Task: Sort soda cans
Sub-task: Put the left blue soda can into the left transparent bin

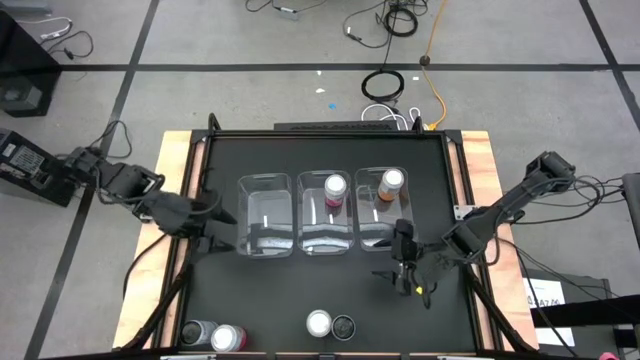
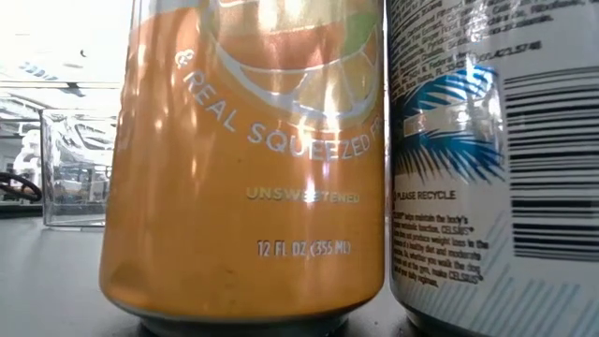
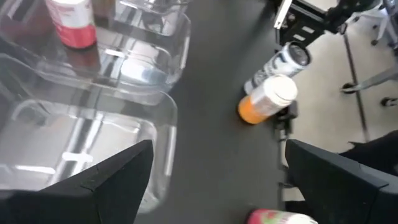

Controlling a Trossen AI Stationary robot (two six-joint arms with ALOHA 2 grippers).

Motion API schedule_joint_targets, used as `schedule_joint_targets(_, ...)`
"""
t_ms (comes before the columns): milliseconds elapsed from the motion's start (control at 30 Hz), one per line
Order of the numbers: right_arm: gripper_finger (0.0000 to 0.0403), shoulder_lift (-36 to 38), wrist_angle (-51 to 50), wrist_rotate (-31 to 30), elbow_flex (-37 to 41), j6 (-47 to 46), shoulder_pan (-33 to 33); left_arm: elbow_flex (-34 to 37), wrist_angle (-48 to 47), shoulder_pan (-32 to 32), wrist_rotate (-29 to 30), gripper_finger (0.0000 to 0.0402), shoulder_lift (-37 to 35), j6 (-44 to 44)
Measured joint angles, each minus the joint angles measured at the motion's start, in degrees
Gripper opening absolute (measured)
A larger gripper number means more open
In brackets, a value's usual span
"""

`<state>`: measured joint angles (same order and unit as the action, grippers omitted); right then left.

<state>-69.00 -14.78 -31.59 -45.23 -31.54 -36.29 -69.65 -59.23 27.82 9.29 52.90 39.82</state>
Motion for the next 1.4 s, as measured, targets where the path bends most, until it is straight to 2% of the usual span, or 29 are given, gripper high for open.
schedule_joint_targets(133, 0.0341, 2.7, -1.4, -2.6, 2.1, -2.0, -2.8, -2.3, -1.0, 7.7, 4.8, 0.0373, 1.0, 8.0)
schedule_joint_targets(267, 0.0341, 6.1, 4.6, -4.5, 8.5, -5.0, -6.2, -3.1, -2.0, 15.2, 9.0, 0.0373, 3.0, 16.0)
schedule_joint_targets(367, 0.0341, 8.2, 11.4, -4.5, 13.0, -5.2, -8.0, -3.1, -4.1, 18.9, 8.9, 0.0373, 5.6, 23.8)
schedule_joint_targets(500, 0.0341, 10.0, 16.6, -4.4, 16.1, -4.3, -9.0, -3.1, -5.0, 23.3, 5.2, 0.0373, 9.3, 34.1)
schedule_joint_targets(667, 0.0341, 10.2, 16.8, -4.3, 16.4, -2.7, -9.6, -3.1, -4.8, 28.4, 4.4, 0.0373, 11.8, 48.6)
schedule_joint_targets(833, 0.0341, 10.2, 16.8, -4.1, 16.4, -1.2, -9.6, -3.1, -2.7, 31.0, 4.5, 0.0373, 13.6, 59.7)
schedule_joint_targets(1000, 0.0341, 10.2, 16.7, -4.0, 16.4, 0.0, -9.6, -3.1, -2.8, 31.3, 5.4, 0.0373, 16.1, 63.2)
schedule_joint_targets(1267, 0.0341, 10.2, 16.7, 1.5, 16.3, -0.4, -9.6, -3.1, -3.2, 31.0, 7.4, 0.0373, 19.8, 62.9)
schedule_joint_targets(1400, 0.0341, 10.2, 16.8, 1.9, 16.3, -0.5, -9.6, -3.1, -3.2, 30.6, 8.0, 0.0373, 19.9, 63.2)
